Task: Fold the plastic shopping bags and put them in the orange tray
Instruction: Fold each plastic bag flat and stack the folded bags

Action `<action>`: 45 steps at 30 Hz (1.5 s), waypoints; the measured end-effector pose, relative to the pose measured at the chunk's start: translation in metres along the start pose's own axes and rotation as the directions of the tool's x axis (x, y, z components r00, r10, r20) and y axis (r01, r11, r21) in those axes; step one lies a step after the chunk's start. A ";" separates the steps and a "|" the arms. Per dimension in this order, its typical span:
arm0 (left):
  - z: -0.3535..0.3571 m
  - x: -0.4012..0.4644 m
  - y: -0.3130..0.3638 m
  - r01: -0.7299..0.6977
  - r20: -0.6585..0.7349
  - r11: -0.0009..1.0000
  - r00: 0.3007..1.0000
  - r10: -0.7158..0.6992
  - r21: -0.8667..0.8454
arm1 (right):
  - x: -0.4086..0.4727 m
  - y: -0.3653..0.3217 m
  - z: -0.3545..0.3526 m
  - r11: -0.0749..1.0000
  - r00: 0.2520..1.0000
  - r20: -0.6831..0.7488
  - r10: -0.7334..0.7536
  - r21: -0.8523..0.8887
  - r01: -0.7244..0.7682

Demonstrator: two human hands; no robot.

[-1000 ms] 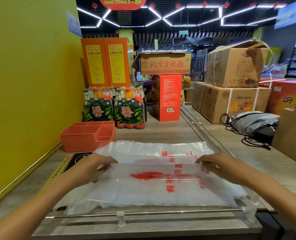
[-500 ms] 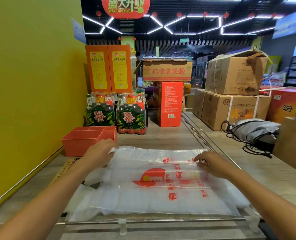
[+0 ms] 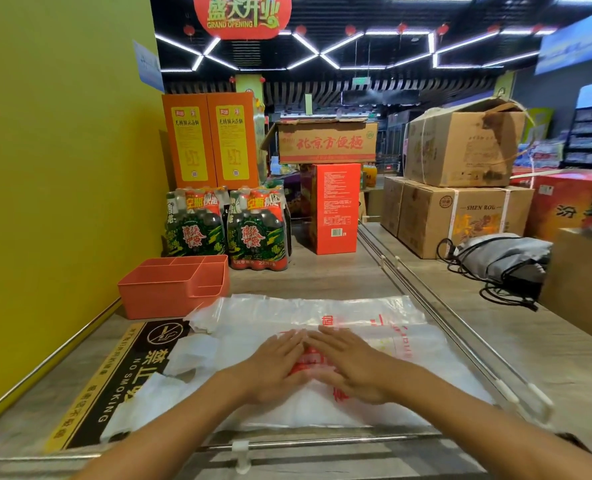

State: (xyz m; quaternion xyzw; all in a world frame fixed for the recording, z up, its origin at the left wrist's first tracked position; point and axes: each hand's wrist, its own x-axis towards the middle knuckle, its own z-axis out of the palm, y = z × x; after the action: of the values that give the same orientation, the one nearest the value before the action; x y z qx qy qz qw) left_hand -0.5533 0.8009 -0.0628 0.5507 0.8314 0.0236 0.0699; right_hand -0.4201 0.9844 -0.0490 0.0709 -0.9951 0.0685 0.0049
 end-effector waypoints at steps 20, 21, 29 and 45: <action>0.005 -0.005 -0.032 0.153 0.194 0.986 0.971 -0.138 -0.066 | -0.029 0.050 0.000 0.916 0.888 0.259 0.379 0.029 -0.399; 0.005 -0.004 -0.033 0.148 0.194 0.987 0.972 -0.133 -0.065 | -0.042 0.062 -0.004 0.901 0.867 0.272 0.418 -0.002 -0.433; -0.009 -0.012 -0.045 0.178 -0.017 0.973 0.983 -0.182 -0.145 | -0.060 0.072 -0.033 0.882 0.887 0.048 0.460 0.087 -0.462; -0.009 -0.021 -0.063 0.131 -0.186 0.979 0.970 -0.160 -0.157 | 0.044 0.007 0.011 0.972 0.980 -0.082 0.183 0.164 -0.168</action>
State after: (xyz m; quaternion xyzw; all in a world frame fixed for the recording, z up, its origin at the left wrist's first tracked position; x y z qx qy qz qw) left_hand -0.6041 0.7572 -0.0592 0.4767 0.8686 0.1325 0.0280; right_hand -0.4643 0.9839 -0.0604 -0.0209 -0.9877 0.1496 0.0412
